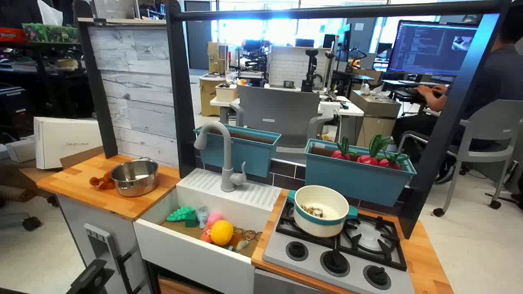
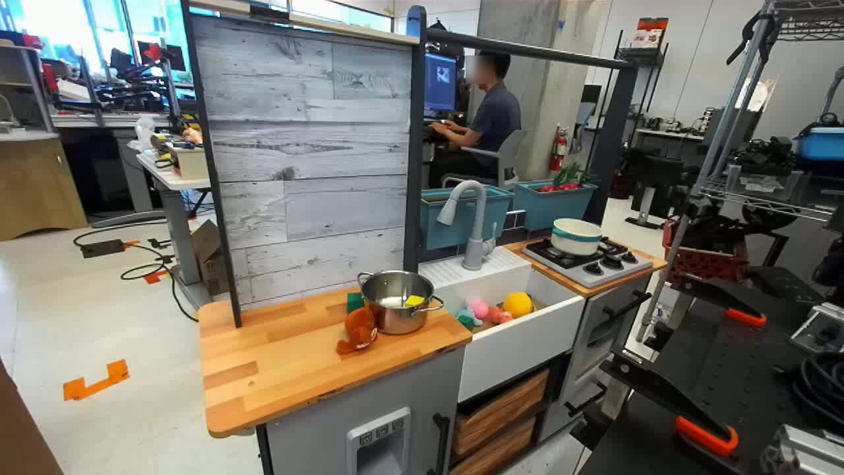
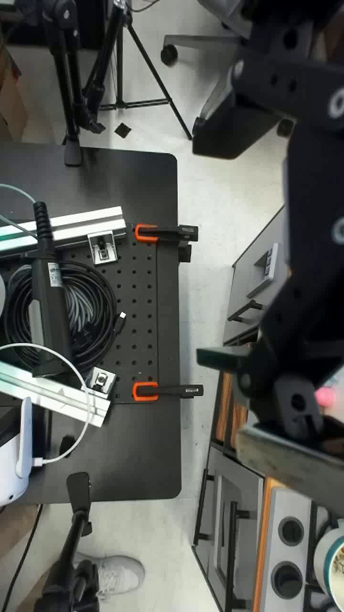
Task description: Put the brown doll in the silver pot
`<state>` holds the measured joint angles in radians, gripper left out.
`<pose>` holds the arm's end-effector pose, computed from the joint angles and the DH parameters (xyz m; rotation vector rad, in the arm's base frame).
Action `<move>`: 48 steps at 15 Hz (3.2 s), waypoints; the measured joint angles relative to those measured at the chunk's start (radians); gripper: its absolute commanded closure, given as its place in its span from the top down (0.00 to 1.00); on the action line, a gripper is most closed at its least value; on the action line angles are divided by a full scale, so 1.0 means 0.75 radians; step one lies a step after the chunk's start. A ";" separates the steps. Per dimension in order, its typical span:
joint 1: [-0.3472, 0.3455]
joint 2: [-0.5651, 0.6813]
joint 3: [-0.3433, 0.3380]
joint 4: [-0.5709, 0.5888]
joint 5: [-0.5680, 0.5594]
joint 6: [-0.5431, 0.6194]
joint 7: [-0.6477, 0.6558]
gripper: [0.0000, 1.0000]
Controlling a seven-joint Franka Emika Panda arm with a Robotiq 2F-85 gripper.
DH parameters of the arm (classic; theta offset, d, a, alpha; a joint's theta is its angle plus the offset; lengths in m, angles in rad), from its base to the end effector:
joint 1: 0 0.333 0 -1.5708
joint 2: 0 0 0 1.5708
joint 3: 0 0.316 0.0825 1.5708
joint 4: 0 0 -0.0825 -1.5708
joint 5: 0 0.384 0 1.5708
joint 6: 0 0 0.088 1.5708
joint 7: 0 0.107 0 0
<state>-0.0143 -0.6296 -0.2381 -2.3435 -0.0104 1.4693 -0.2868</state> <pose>0.3215 -0.0976 0.5321 -2.9335 -0.1427 0.3230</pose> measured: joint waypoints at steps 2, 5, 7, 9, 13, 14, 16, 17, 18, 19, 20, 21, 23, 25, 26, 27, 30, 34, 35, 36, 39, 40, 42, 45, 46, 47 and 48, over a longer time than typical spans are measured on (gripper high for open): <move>0.000 0.000 0.001 0.000 0.000 0.001 0.000 1.00; 0.000 -0.001 0.007 0.008 -0.001 -0.066 0.000 1.00; 0.000 -0.002 0.009 0.012 -0.001 -0.087 0.000 1.00; 0.000 -0.002 0.009 0.012 -0.001 -0.087 0.000 1.00; 0.000 -0.002 0.009 0.012 -0.001 -0.088 0.000 1.00; 0.000 -0.002 0.009 0.012 -0.001 -0.088 0.000 1.00; 0.000 -0.002 0.009 0.012 -0.001 -0.088 0.000 1.00; 0.000 -0.002 0.009 0.012 -0.001 -0.088 0.000 1.00; 0.000 -0.002 0.009 0.012 -0.001 -0.088 0.000 1.00; 0.000 -0.002 0.009 0.012 -0.001 -0.088 0.000 1.00; 0.000 -0.002 0.009 0.011 -0.001 -0.087 0.000 1.00; 0.000 -0.001 0.009 0.006 0.001 -0.078 0.000 1.00; 0.000 0.001 0.009 -0.016 0.008 -0.006 -0.005 1.00; 0.000 0.012 0.006 -0.072 0.016 0.151 -0.049 1.00; 0.000 0.030 0.002 -0.104 0.020 0.242 -0.076 1.00; 0.001 0.063 -0.003 -0.136 0.022 0.342 -0.111 1.00; 0.012 0.246 -0.021 -0.213 0.078 0.690 -0.218 1.00; 0.040 0.584 -0.012 -0.223 0.217 1.033 -0.272 1.00; 0.042 0.676 0.002 -0.200 0.235 1.032 -0.272 1.00; 0.041 0.764 0.019 -0.169 0.249 1.012 -0.272 1.00; 0.025 1.030 0.086 -0.020 0.300 0.901 -0.267 1.00; 0.013 1.115 0.112 0.037 0.329 0.896 -0.233 1.00; -0.018 1.290 0.172 0.154 0.403 0.962 -0.181 1.00; -0.056 1.550 0.269 0.342 0.444 1.096 -0.117 1.00; -0.063 1.631 0.298 0.411 0.444 1.113 -0.095 1.00; -0.065 1.707 0.325 0.484 0.439 1.112 -0.076 1.00; -0.065 1.776 0.350 0.554 0.424 1.096 -0.063 1.00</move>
<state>-0.0629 0.7020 0.0247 -1.9282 0.3074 2.2915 -0.3342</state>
